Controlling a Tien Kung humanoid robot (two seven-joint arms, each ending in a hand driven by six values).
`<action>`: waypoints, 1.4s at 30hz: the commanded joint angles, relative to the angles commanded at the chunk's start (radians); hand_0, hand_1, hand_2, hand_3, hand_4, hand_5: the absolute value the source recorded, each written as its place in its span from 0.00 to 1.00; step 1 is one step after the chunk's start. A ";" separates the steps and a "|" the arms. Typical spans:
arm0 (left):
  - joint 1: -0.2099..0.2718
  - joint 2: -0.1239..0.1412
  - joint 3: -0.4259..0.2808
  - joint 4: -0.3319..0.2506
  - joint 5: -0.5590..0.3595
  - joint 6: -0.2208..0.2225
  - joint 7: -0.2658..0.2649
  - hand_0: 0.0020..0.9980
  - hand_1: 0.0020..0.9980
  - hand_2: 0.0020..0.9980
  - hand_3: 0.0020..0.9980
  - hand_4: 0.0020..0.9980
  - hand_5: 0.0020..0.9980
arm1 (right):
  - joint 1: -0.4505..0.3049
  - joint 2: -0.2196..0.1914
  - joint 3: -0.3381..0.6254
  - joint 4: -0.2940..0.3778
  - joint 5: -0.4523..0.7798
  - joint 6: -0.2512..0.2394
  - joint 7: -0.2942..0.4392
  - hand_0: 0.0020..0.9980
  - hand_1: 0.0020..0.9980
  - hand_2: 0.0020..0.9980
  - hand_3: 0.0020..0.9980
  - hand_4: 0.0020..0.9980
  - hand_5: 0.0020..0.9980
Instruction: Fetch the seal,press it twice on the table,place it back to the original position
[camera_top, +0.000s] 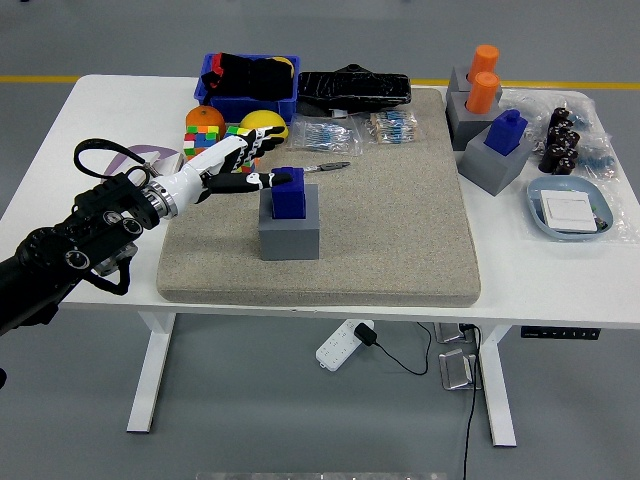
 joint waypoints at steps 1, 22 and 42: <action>0.001 0.005 -0.006 0.000 -0.003 0.004 0.004 1.00 1.00 1.00 1.00 1.00 0.83 | 0.000 0.000 0.001 0.000 0.000 0.000 0.000 0.78 0.68 0.68 0.62 0.83 0.51; 0.012 0.136 -0.004 0.049 -0.116 0.125 -0.036 1.00 1.00 1.00 1.00 0.90 0.57 | 0.004 -0.012 -0.001 -0.001 -0.002 -0.007 -0.006 0.78 0.68 0.68 0.62 0.83 0.51; 0.008 0.179 -0.003 0.058 -0.101 0.124 -0.039 1.00 1.00 1.00 1.00 0.87 0.55 | 0.017 -0.030 -0.025 -0.002 0.000 -0.008 -0.009 0.78 0.68 0.68 0.62 0.83 0.51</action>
